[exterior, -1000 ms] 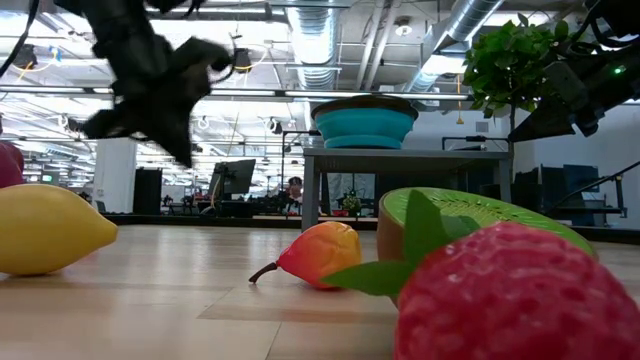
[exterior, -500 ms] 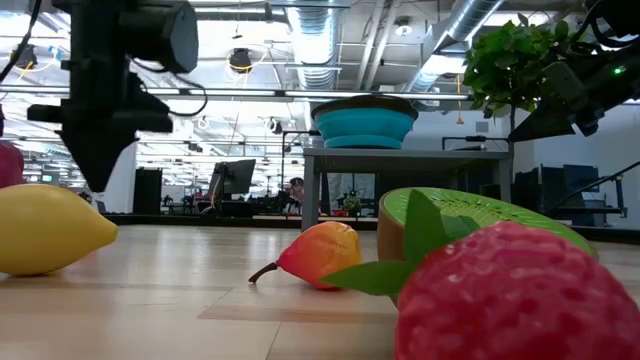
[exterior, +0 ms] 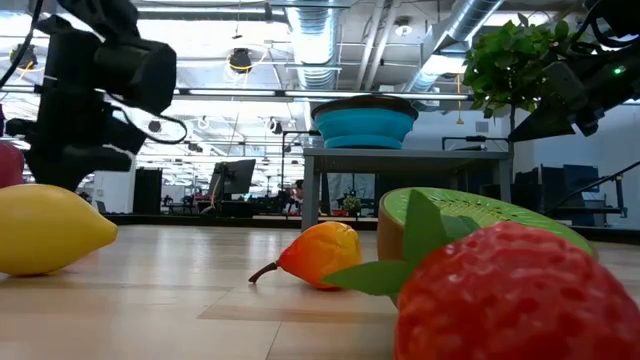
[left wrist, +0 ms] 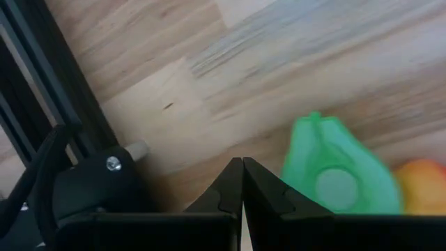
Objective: Pick & Place Fruit
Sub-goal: Put the green pear into the strainer bowl
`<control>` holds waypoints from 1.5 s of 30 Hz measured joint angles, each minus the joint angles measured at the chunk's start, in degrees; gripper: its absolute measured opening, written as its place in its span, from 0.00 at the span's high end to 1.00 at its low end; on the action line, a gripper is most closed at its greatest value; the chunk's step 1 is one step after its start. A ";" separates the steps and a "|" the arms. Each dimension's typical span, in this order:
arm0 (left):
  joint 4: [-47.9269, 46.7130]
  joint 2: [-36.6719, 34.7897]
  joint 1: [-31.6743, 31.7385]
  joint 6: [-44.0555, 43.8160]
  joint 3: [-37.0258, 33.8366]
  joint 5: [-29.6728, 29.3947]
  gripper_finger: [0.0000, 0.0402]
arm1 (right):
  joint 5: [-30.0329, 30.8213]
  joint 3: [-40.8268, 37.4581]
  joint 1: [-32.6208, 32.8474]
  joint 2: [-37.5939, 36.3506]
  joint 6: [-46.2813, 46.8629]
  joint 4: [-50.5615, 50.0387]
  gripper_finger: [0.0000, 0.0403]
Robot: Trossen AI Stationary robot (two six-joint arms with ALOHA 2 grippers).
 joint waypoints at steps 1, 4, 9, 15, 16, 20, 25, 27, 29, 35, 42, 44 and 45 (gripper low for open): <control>-0.05 0.00 0.00 -0.01 -0.38 0.15 1.00 | 0.03 0.02 0.00 0.00 0.00 0.00 1.00; 0.04 0.00 0.00 -0.16 -1.14 1.28 1.00 | 0.06 0.02 0.00 -0.01 0.00 0.00 1.00; 3.01 0.00 0.00 -0.24 -1.15 1.99 1.00 | 0.05 0.01 0.00 -0.02 0.00 0.00 1.00; 11.41 0.00 0.00 -0.24 -1.15 2.28 1.00 | 0.05 0.01 0.00 -0.02 0.00 0.00 1.00; 12.63 0.00 0.00 -0.25 -1.15 2.73 1.00 | 0.03 0.01 0.00 -0.02 0.00 0.00 1.00; 18.67 0.00 0.00 -0.28 -1.15 4.83 1.00 | 0.05 0.02 0.00 0.00 0.02 0.00 1.00; 27.30 0.00 -0.12 -0.26 -1.15 5.93 1.00 | 0.03 0.01 0.00 -0.01 0.02 0.00 1.00; 30.63 0.00 -0.25 -0.26 -1.15 5.92 1.00 | 0.03 0.02 0.00 -0.02 0.02 0.00 1.00; 33.48 0.00 -0.32 -0.26 -1.15 5.93 1.00 | 0.03 0.02 0.00 -0.02 0.02 -0.01 1.00; 40.96 0.40 -1.64 -0.26 -1.13 5.35 1.00 | 0.03 0.00 0.00 0.00 0.02 0.00 1.00; 52.73 5.54 -3.30 -0.26 -1.11 4.48 1.00 | 0.03 0.02 0.01 0.01 0.04 -0.02 1.00; 57.76 7.68 -3.75 0.11 -1.11 4.47 1.00 | 0.03 0.01 0.00 -0.02 0.04 -0.02 1.00; 59.84 8.62 -4.03 0.58 -1.11 4.22 1.00 | 0.02 0.01 0.01 -0.02 0.04 -0.02 1.00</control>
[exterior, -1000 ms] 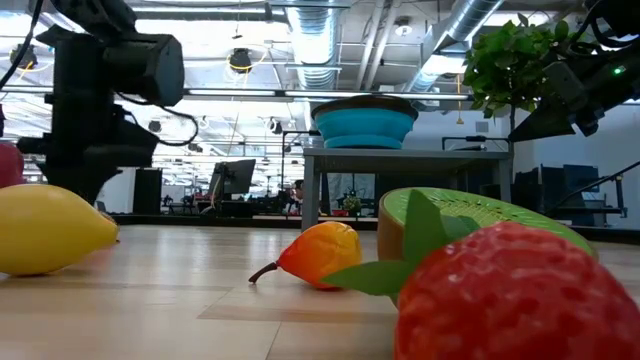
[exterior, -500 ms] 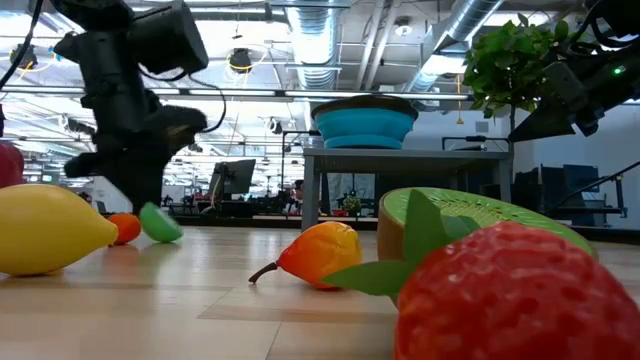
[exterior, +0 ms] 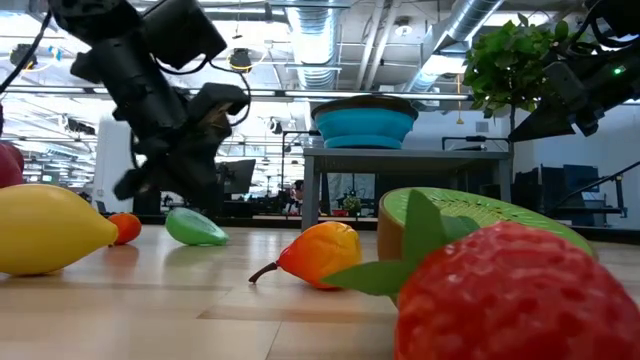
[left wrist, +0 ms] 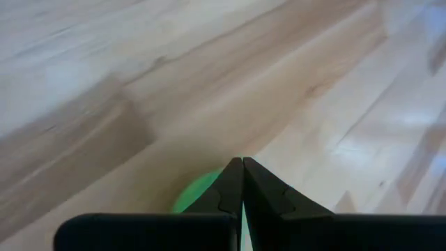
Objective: Pick & Place Fruit
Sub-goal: Put the green pear into the strainer bowl
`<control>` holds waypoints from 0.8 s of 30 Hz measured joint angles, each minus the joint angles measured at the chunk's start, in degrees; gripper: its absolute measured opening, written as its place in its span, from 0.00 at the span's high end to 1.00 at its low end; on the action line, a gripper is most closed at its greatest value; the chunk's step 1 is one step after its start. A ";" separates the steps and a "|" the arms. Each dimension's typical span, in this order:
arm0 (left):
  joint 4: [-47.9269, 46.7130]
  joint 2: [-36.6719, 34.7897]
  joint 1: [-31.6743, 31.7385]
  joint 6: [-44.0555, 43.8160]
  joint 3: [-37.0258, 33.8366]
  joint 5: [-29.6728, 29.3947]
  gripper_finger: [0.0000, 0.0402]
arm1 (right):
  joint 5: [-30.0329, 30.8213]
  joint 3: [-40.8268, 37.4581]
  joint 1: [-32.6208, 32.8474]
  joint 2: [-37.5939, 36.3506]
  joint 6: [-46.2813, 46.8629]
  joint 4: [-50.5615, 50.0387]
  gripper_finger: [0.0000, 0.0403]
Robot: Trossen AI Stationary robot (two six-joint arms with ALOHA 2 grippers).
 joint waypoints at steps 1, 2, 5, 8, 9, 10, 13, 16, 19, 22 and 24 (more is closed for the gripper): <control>1.98 0.94 -0.18 0.78 0.09 -0.52 1.00 | 0.01 0.01 0.00 0.00 0.00 0.00 1.00; 2.86 1.42 -0.32 1.69 0.30 -1.21 1.00 | 0.01 0.01 -0.01 0.00 0.02 0.00 1.00; 3.05 1.50 -0.33 5.35 1.15 -3.51 1.00 | -0.01 0.01 0.01 0.00 0.02 0.00 1.00; 3.09 -0.79 -0.04 13.00 2.02 -5.34 1.00 | -0.01 0.01 0.00 0.02 0.02 0.00 1.00; 3.30 -1.94 0.11 16.41 2.42 -5.78 1.00 | -0.01 0.01 0.01 0.02 0.02 0.00 1.00; 3.56 -3.27 0.25 19.93 2.72 -5.97 1.00 | -0.01 -0.01 0.01 0.00 0.02 0.00 1.00; 4.34 -7.48 0.92 28.84 3.10 -6.76 1.00 | -0.01 0.01 0.01 0.00 0.04 0.00 1.00; 5.14 -12.22 1.63 32.70 3.13 -10.81 1.00 | -0.01 0.01 0.01 0.00 0.11 0.01 1.00; 5.74 -16.25 2.01 34.93 3.13 -18.34 1.00 | 0.05 -0.01 0.01 0.00 0.11 0.02 1.00; 6.87 -18.71 2.00 35.18 3.13 -30.54 1.00 | 2.68 0.00 0.01 0.00 0.11 0.03 1.00; 8.30 -19.14 2.03 35.20 3.13 -38.84 1.00 | 4.58 0.01 -0.01 0.01 0.11 0.15 1.00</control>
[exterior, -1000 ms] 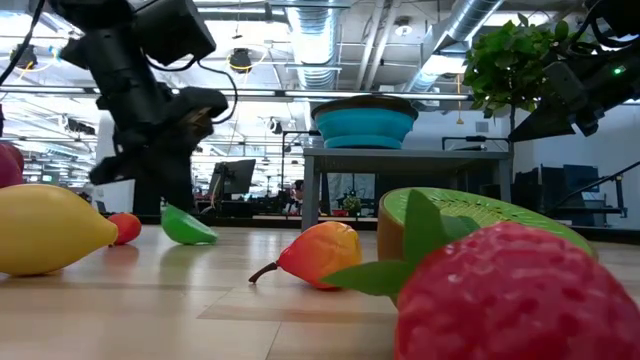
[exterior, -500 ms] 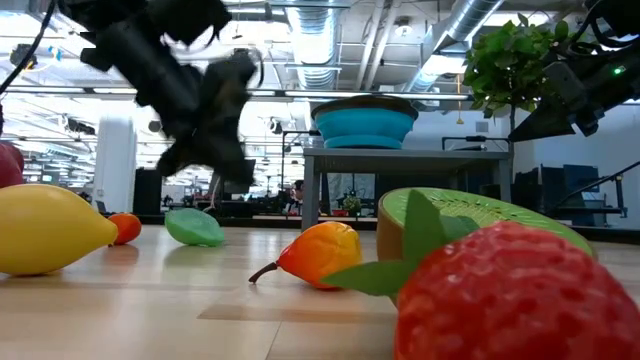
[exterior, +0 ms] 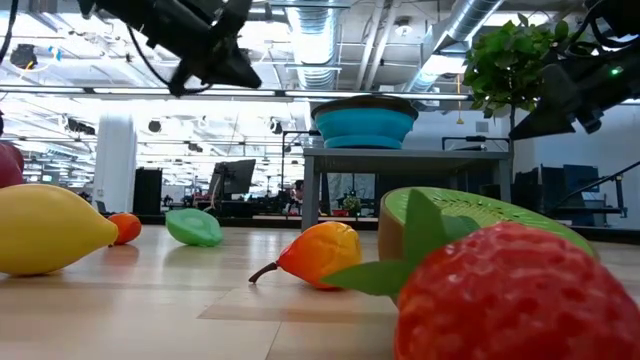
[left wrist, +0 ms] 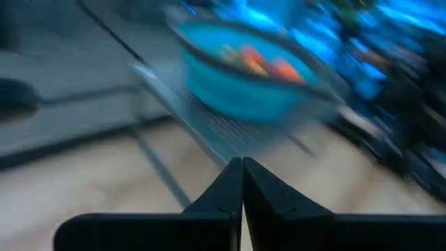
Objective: Pick & Place Fruit
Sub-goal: Put the green pear into the strainer bowl
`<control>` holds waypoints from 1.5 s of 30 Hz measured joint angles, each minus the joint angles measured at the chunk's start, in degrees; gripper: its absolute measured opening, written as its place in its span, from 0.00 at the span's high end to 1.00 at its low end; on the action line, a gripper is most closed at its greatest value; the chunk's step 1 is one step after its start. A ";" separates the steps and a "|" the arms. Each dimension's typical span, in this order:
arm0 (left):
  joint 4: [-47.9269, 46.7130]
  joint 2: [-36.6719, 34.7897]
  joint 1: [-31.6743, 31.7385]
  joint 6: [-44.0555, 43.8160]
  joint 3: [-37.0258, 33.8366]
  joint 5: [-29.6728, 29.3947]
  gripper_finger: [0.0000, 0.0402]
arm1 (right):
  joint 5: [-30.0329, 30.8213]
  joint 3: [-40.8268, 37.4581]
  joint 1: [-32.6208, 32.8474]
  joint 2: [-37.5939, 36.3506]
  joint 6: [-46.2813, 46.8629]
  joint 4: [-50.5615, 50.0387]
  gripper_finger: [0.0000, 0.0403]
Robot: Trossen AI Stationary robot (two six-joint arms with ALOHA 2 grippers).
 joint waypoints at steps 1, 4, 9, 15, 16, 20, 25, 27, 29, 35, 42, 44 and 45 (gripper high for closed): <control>0.87 -0.10 0.23 0.10 0.00 -3.08 1.00 | 0.38 -0.01 0.00 -0.01 0.00 0.13 1.00; 2.53 -0.21 1.11 1.05 0.00 -6.58 1.00 | 0.35 0.00 0.00 -0.01 0.03 0.12 1.00; 3.44 0.12 2.43 1.31 0.00 -6.60 1.00 | -0.65 0.00 0.07 0.00 2.94 0.07 1.00; 5.30 0.12 5.65 1.29 -0.02 -6.65 1.00 | -0.68 -0.01 0.07 0.01 3.32 0.06 1.00; 5.79 0.12 6.24 1.28 -0.02 -6.65 1.00 | -0.68 0.00 0.07 0.01 3.32 0.06 1.00; 6.47 0.12 8.14 -0.14 -0.02 -4.17 1.00 | -0.61 0.00 0.04 -0.01 3.32 0.07 1.00; 6.90 0.12 9.59 -0.14 -0.02 3.82 1.00 | -0.46 0.00 0.04 -0.01 1.20 0.07 1.00; 6.90 0.12 10.13 3.11 -0.03 4.57 1.00 | -0.46 -0.01 0.04 -0.01 0.18 0.09 1.00; 7.07 0.12 10.77 4.48 -0.32 4.51 1.00 | -0.46 -0.01 0.04 0.00 0.06 0.09 1.00; 7.64 0.56 10.10 -1.54 -0.98 4.20 1.00 | -0.35 -0.01 0.04 -0.01 -0.63 0.11 1.00; 11.94 5.31 -0.39 2.07 0.74 4.44 1.00 | -0.31 0.00 0.04 -0.01 -1.53 1.00 1.00; 11.99 6.72 -4.44 3.11 2.15 3.92 1.00 | -0.31 -0.02 0.04 0.01 -1.54 1.89 1.00; 12.01 7.45 -6.40 3.57 2.78 2.90 1.00 | -0.31 -0.02 0.04 0.00 -1.53 2.46 1.00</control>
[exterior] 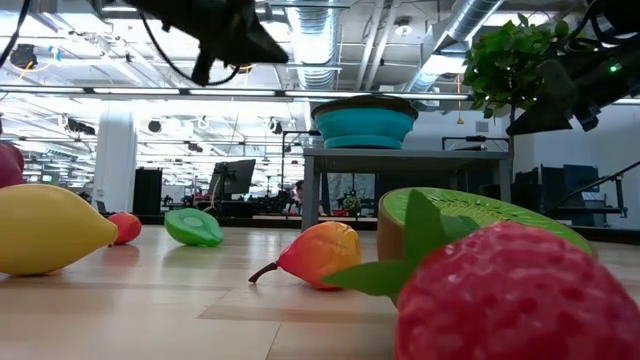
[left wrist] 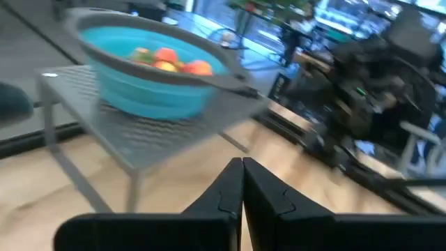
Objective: Pick & Place Fruit
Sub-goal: Put the green pear into the strainer bowl
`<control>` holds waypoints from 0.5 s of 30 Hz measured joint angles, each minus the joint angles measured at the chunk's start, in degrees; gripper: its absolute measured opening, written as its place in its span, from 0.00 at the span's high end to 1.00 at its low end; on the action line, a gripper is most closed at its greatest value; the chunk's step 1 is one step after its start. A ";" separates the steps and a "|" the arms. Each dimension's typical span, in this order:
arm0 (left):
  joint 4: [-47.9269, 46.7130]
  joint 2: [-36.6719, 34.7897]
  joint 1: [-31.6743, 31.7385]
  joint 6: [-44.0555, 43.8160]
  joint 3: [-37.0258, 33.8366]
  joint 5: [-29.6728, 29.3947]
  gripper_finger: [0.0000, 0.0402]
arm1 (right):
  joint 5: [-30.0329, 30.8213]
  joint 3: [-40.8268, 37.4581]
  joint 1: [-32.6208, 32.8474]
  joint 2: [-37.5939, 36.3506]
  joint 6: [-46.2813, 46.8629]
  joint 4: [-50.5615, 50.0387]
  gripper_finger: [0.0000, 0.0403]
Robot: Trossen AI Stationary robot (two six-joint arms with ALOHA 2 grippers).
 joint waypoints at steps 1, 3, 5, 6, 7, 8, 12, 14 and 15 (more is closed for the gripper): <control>-0.05 0.70 -1.79 0.86 0.54 -1.13 1.00 | 0.00 0.00 0.00 -0.01 0.00 0.47 1.00; -0.08 2.37 -4.97 2.61 1.49 -2.38 1.00 | 0.00 0.02 0.00 0.01 -0.02 0.96 1.00; -0.17 3.61 -7.25 3.32 1.83 -2.84 1.00 | 0.00 0.00 0.00 -0.01 -0.02 0.99 1.00; -0.28 4.11 -8.14 3.84 1.85 -2.81 1.00 | 0.00 0.00 0.00 0.00 -0.02 0.94 1.00; -1.19 4.34 -8.80 4.00 1.86 -2.76 1.00 | 0.00 0.00 0.00 -0.01 -0.02 0.93 1.00; -2.41 4.43 -9.26 4.05 1.86 -2.42 1.00 | 0.00 0.01 0.00 0.00 -0.02 0.93 1.00; -5.24 4.45 -9.81 4.14 1.86 -1.30 1.00 | 0.00 0.00 0.00 0.00 -0.02 0.91 1.00; -5.17 4.45 -9.70 4.14 1.86 -1.33 1.00 | 0.00 0.01 0.00 0.01 -0.02 0.91 1.00; -5.18 4.45 -9.41 4.17 1.86 -1.29 1.00 | 0.00 0.02 0.00 0.01 -0.02 0.89 1.00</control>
